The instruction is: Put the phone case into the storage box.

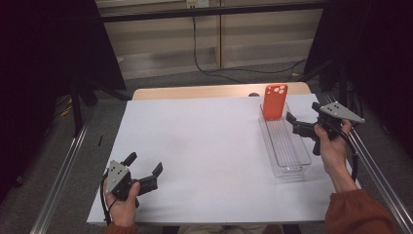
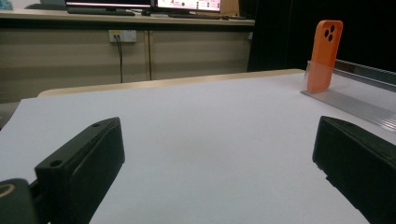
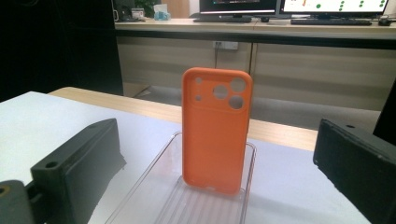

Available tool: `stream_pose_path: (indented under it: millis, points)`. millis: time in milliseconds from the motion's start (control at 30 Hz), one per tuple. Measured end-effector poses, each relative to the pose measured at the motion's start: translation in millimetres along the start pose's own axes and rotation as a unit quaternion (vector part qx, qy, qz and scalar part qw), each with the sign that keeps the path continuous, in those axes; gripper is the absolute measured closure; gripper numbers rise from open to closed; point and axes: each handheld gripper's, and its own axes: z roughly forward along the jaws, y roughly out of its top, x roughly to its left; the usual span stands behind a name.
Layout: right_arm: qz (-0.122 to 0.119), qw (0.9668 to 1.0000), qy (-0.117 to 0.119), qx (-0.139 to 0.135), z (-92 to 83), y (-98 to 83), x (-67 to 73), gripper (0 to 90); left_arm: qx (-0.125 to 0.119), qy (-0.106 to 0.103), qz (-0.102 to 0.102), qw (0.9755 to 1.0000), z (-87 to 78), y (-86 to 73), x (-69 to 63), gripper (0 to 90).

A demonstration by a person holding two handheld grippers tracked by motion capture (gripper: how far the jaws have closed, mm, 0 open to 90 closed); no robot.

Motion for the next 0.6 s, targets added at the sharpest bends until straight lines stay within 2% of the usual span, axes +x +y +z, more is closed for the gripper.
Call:
stream_pose_path:
  millis: [267, 367, 600]
  points:
    - [-0.004, 0.9999, -0.010, 0.001, -11.6, -7.6, 0.8, 0.0, 0.001, 0.000, 0.001, 1.0000, -0.2, -0.1, 0.0, 2.2]
    - [-0.004, 0.9999, -0.010, 0.003, -16.1, -10.9, 1.8, 0.0, 0.004, 0.005, 0.005, 1.0000, -0.5, -0.1, -0.7, 2.2]
    - [-0.003, 0.9999, -0.010, 0.000, -28.5, -13.7, 3.9, 0.0, 0.006, 0.000, 0.007, 1.0000, -0.6, -0.5, -1.1, 2.2]
